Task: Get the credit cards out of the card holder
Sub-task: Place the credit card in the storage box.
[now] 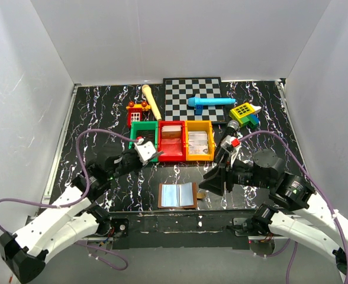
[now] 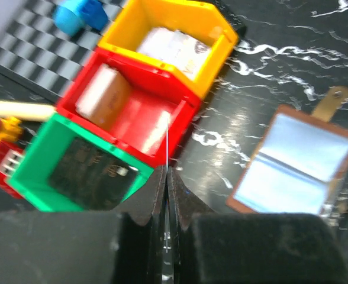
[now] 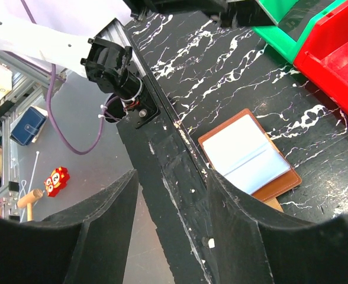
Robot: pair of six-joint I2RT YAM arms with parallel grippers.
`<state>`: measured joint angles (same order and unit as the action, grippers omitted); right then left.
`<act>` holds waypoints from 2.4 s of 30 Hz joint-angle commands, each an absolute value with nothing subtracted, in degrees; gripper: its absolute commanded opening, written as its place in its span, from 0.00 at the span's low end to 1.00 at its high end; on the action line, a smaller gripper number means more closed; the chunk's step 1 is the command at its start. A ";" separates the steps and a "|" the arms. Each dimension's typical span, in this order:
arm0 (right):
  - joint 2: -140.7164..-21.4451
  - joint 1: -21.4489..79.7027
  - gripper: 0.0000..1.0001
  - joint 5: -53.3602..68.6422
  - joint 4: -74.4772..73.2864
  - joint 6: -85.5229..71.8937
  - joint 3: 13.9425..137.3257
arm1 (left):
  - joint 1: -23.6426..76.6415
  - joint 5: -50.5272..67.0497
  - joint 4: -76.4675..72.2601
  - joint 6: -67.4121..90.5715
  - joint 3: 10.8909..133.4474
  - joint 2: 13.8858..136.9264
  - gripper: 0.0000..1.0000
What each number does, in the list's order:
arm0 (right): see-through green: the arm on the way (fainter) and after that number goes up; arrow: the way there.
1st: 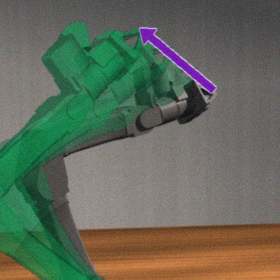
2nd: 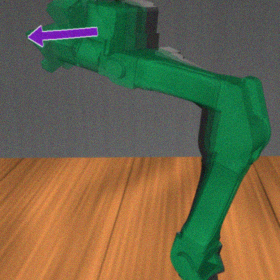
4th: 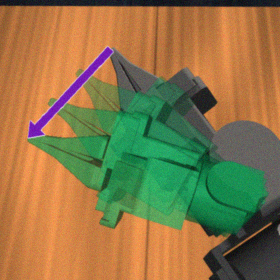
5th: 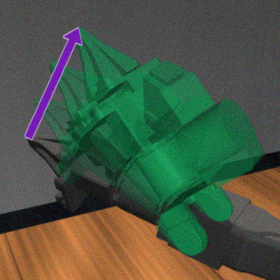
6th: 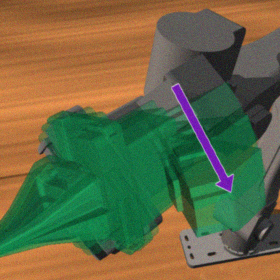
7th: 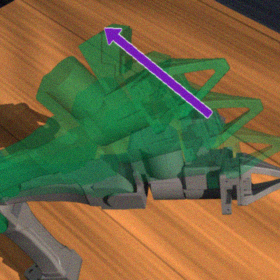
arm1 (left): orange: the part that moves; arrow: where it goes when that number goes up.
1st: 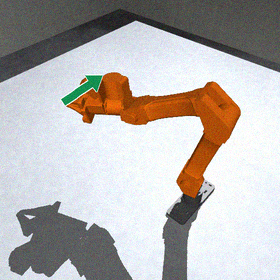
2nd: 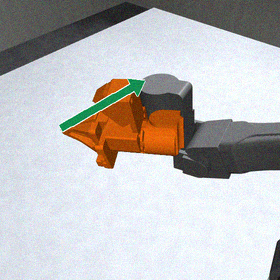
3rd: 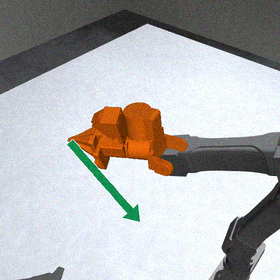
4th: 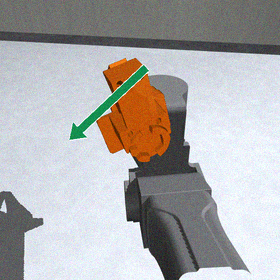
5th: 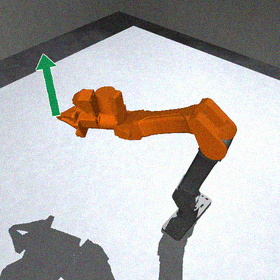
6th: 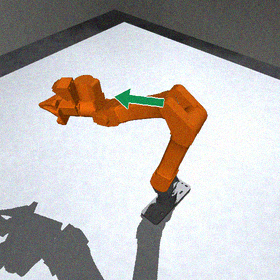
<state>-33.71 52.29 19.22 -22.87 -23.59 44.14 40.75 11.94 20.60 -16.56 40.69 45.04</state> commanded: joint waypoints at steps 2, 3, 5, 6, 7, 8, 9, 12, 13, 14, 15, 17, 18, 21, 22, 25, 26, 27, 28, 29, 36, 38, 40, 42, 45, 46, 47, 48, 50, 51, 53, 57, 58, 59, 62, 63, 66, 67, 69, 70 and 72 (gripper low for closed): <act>-32.70 52.38 0.58 20.21 -22.15 -22.06 44.30 | 32.28 17.38 6.41 -36.38 39.71 44.19 0.00; -32.61 52.30 0.58 20.39 -22.32 -21.89 44.21 | 30.25 21.58 8.16 -37.34 42.34 47.17 0.00; -32.35 52.38 0.57 20.74 -22.85 -21.36 44.12 | 25.69 27.84 12.73 -38.23 47.43 50.87 0.00; -32.08 52.30 0.57 20.92 -22.94 -21.27 43.86 | 23.92 30.30 14.48 -38.41 49.46 51.93 0.00; -31.65 52.38 0.57 20.92 -22.85 -21.18 43.34 | 21.73 33.54 15.55 -39.45 50.70 52.90 0.00; -31.12 52.38 0.57 20.92 -22.76 -21.09 42.90 | 19.97 36.27 16.25 -40.07 51.50 53.69 0.00; -30.68 52.38 0.57 20.92 -22.33 -21.09 42.28 | 17.69 39.69 16.96 -40.86 52.29 54.92 0.00; -29.36 52.30 0.57 21.00 -21.01 -21.44 40.70 | 12.58 47.54 24.24 -45.77 55.89 60.71 0.00; -29.27 52.29 0.57 21.27 -20.74 -21.62 40.35 | 12.22 47.46 24.08 -46.57 55.55 61.78 0.00; -29.27 52.29 0.57 21.44 -20.66 -21.62 40.17 | 11.35 50.42 24.26 -46.76 55.20 62.83 0.00; -29.27 52.38 0.57 21.71 -20.74 -21.53 40.17 | 10.12 53.84 24.08 -47.19 55.28 64.06 0.00; -29.09 52.38 0.57 22.23 -21.00 -21.53 40.08 | 8.36 60.35 23.99 -48.24 55.02 66.34 0.00; -29.00 52.38 0.57 22.41 -21.01 -21.79 39.90 | 7.91 62.64 25.21 -50.08 55.54 68.27 0.00; -28.57 52.30 0.57 23.29 -20.83 -22.32 38.94 | 7.73 64.51 29.09 -55.80 57.13 73.11 0.00; -28.56 52.29 0.57 23.38 -21.00 -22.50 38.85 | 7.73 63.82 28.22 -55.46 57.13 74.08 0.00; -28.30 52.38 0.57 23.64 -21.71 -22.76 38.76 | 7.12 62.85 27.08 -55.64 56.87 76.11 0.00; -28.39 52.38 0.57 23.82 -21.71 -22.76 38.67 | 7.03 62.06 26.98 -55.81 56.78 76.64 0.00; -28.48 52.38 0.57 23.82 -21.62 -22.94 38.58 | 7.03 61.35 26.98 -56.33 56.60 76.99 0.00; -28.65 52.38 0.57 23.99 -21.53 -23.11 38.41 | 6.94 60.48 26.90 -56.51 56.51 77.25 0.00; -29.00 52.38 0.57 24.17 -21.27 -23.29 38.23 | 6.94 59.60 26.98 -57.04 56.43 77.34 0.00; -31.29 52.38 0.57 25.66 -18.99 -24.52 37.88 | 6.94 53.36 25.93 -58.71 53.01 76.64 0.00; -31.81 52.38 0.56 26.19 -18.72 -24.70 37.97 | 6.94 52.56 25.40 -58.89 52.21 76.90 0.00; -31.99 52.38 0.56 26.45 -18.72 -24.78 37.97 | 6.94 51.86 25.40 -59.15 51.86 77.17 0.00; -31.90 52.38 0.56 26.72 -18.81 -24.87 37.79 | 6.94 50.72 25.75 -59.68 52.03 77.08 0.00; -31.82 52.38 0.56 26.81 -18.72 -24.87 37.53 | 6.94 49.48 26.45 -60.64 52.47 77.43 0.00; -31.82 52.30 0.56 26.81 -18.72 -24.87 37.44 | 6.94 49.31 26.37 -60.82 52.56 77.69 0.00; -31.82 52.29 0.56 26.81 -18.72 -24.87 37.35 | 7.03 49.48 26.45 -60.99 52.65 78.04 0.00; -31.82 52.38 0.56 26.72 -18.63 -24.79 37.35 | 7.21 49.57 26.54 -61.43 52.73 78.57 0.00; -31.64 52.38 0.56 26.63 -18.63 -25.05 37.00 | 7.64 49.13 26.89 -62.66 52.91 79.89 0.00; -31.55 52.30 0.56 26.63 -18.55 -25.22 36.83 | 7.99 48.61 26.98 -63.01 52.91 80.50 0.00; -31.20 52.30 0.56 26.37 -18.54 -25.40 36.48 | 8.52 47.82 27.07 -63.81 52.74 81.38 0.00; -30.94 52.38 0.56 25.93 -17.93 -26.01 35.69 | 8.88 47.29 26.02 -64.07 53.26 83.32 0.00; -31.02 52.38 0.56 25.93 -17.84 -26.10 35.68 | 8.96 47.29 26.10 -64.16 53.78 84.10 0.00; -31.29 52.38 0.56 25.93 -17.41 -26.10 35.60 | 9.14 47.37 26.10 -64.33 54.31 84.98 0.00; -32.16 52.38 0.56 26.28 -16.70 -26.54 35.68 | 9.75 46.67 26.19 -64.95 55.72 87.01 0.00; -32.52 52.30 0.56 26.37 -16.44 -26.63 35.60 | 9.93 46.50 26.10 -65.13 55.98 87.62 0.00; -33.13 52.30 0.56 26.54 -15.91 -26.90 35.60 | 10.28 45.97 25.32 -65.65 55.73 88.33 0.00; -33.31 52.38 0.56 26.46 -15.65 -26.89 35.51 | 10.37 45.88 25.05 -65.92 55.46 88.42 0.00; -33.75 52.38 0.56 26.28 -15.21 -26.90 35.51 | 10.72 45.44 24.09 -66.18 54.59 88.33 0.00; -34.01 52.30 0.56 26.28 -15.21 -26.89 35.51 | 10.72 45.79 23.82 -66.18 54.06 88.16 0.00; -34.63 52.38 0.56 26.37 -15.20 -26.81 35.94 | 10.72 45.88 23.29 -66.18 53.35 87.81 0.00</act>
<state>-33.91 52.29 25.87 -18.48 -26.68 35.70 10.35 45.43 25.28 -64.71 54.00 88.90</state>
